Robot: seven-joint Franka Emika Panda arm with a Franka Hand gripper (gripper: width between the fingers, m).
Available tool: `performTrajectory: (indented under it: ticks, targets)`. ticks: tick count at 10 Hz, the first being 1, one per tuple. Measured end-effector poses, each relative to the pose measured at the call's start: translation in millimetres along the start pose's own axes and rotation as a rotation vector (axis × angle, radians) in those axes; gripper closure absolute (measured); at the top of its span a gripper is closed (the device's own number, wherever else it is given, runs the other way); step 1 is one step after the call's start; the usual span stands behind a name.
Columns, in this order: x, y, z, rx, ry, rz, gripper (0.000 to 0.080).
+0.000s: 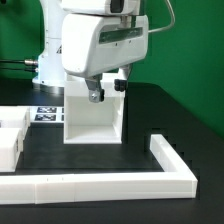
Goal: Assemble drawer
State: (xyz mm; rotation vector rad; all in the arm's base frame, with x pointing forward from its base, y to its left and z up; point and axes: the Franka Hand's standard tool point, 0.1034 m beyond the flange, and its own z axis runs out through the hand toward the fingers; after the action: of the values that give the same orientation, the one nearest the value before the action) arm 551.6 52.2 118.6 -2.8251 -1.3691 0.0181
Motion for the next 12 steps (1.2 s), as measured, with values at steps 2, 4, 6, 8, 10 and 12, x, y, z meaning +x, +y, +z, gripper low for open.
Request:
performTrajectory:
  ticks: [2, 4, 6, 8, 10, 12]
  targets:
    - [-14.3, -20.4, -6.6, -0.003, -0.006, 0.149, 0.0150]
    - [-14.5, -42.9, -16.1, -0.011, -0.010, 0.313, 0.0150]
    - [-12.2, -59.4, -19.5, 0.004, -0.040, 0.423, 0.0150]
    - [-13.7, -57.8, -18.0, 0.005, -0.040, 0.412, 0.0150]
    - [-14.1, -58.6, -18.1, 0.004, -0.040, 0.419, 0.0150]
    - [-23.1, -76.8, -20.1, -0.028, -0.022, 0.583, 0.0150]
